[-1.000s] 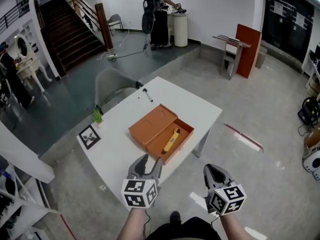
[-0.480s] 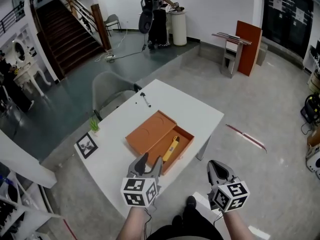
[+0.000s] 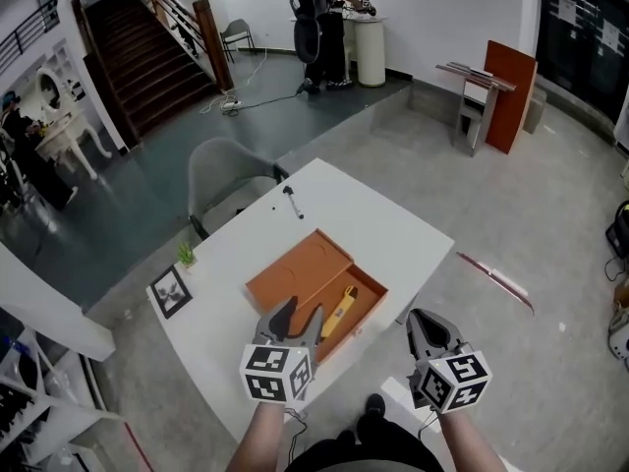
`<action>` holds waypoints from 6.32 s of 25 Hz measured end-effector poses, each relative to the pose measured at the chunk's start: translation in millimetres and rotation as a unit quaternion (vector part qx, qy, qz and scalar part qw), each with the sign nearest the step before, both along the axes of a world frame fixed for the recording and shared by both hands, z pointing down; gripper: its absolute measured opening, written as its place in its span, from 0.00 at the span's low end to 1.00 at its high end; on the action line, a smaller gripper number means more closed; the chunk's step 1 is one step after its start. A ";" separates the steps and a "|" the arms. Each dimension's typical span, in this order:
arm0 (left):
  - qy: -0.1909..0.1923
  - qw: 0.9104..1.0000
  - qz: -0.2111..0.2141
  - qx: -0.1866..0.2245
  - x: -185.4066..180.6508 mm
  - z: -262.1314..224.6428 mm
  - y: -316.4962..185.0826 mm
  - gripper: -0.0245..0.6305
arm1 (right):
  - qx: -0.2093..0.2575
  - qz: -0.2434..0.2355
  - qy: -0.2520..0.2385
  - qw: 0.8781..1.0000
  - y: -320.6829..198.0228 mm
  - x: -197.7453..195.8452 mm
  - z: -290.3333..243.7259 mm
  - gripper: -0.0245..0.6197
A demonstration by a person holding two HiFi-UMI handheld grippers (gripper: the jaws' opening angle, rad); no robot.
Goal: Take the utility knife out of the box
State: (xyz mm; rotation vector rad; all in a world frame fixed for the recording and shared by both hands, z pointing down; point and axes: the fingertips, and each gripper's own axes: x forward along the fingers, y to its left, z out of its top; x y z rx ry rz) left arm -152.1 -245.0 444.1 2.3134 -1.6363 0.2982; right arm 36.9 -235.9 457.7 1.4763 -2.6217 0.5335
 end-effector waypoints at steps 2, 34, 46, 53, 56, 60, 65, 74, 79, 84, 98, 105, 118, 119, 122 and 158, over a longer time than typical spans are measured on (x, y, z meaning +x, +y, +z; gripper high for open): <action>-0.002 1.000 0.000 -0.005 0.3 2.5 -7.9 0.32 | -0.002 -0.005 -0.002 1.000 -9.4 -1.7 1.0 0.04; -0.127 0.972 0.104 -0.169 55.2 121.2 -56.3 0.32 | -0.027 0.001 -0.007 1.000 -39.0 24.2 20.7 0.04; -0.133 0.958 0.108 -0.228 58.7 154.2 -62.4 0.32 | -0.035 0.011 -0.006 0.999 -36.2 33.6 25.5 0.04; -0.145 0.950 0.115 -0.251 59.7 161.4 -70.9 0.32 | -0.038 0.012 -0.008 0.999 -37.6 33.5 28.0 0.04; -0.159 0.944 0.118 -0.262 57.8 168.4 -71.3 0.32 | -0.039 0.014 -0.008 0.999 -37.6 33.8 28.9 0.04; -0.188 0.939 0.119 -0.263 54.9 176.3 -76.1 0.32 | -0.042 0.018 -0.008 0.999 -38.9 37.7 29.1 0.04; -0.185 0.939 0.123 -0.261 56.3 176.4 -76.2 0.32 | -0.047 0.022 -0.008 0.999 -38.2 38.3 32.3 0.04; -0.202 0.937 0.132 -0.252 57.3 179.7 -75.4 0.30 | -0.050 0.021 -0.009 0.998 -36.8 34.2 33.9 0.04; -0.210 0.936 0.136 -0.248 62.3 177.0 -74.8 0.27 | -0.054 0.021 -0.010 0.998 -36.3 35.1 36.0 0.04; -0.218 0.932 0.144 -0.250 62.2 177.6 -73.1 0.23 | -0.053 0.020 -0.009 0.998 -36.3 33.1 33.8 0.04; -0.211 0.942 0.128 -0.226 64.6 156.3 -67.0 0.22 | -0.052 0.004 -0.012 0.999 -38.3 30.1 31.3 0.04; -0.188 0.958 0.104 -0.192 61.8 129.3 -64.3 0.22 | -0.045 -0.009 -0.016 0.999 -40.2 23.6 24.2 0.04; -0.119 0.984 0.054 -0.124 47.7 63.4 -51.1 0.22 | -0.032 -0.038 -0.016 0.999 -40.7 4.8 14.6 0.04; -0.115 0.985 0.049 -0.119 44.9 59.2 -50.0 0.22 | -0.031 -0.041 -0.016 0.999 -40.8 2.5 13.8 0.04; -0.102 0.988 0.034 -0.109 36.6 47.0 -45.8 0.22 | -0.027 -0.049 -0.016 0.998 -41.1 -4.0 11.9 0.04; -0.010 0.989 -0.123 -0.077 -59.8 14.4 24.1 0.22 | -0.008 -0.112 -0.011 0.994 -31.2 -56.3 -7.3 0.04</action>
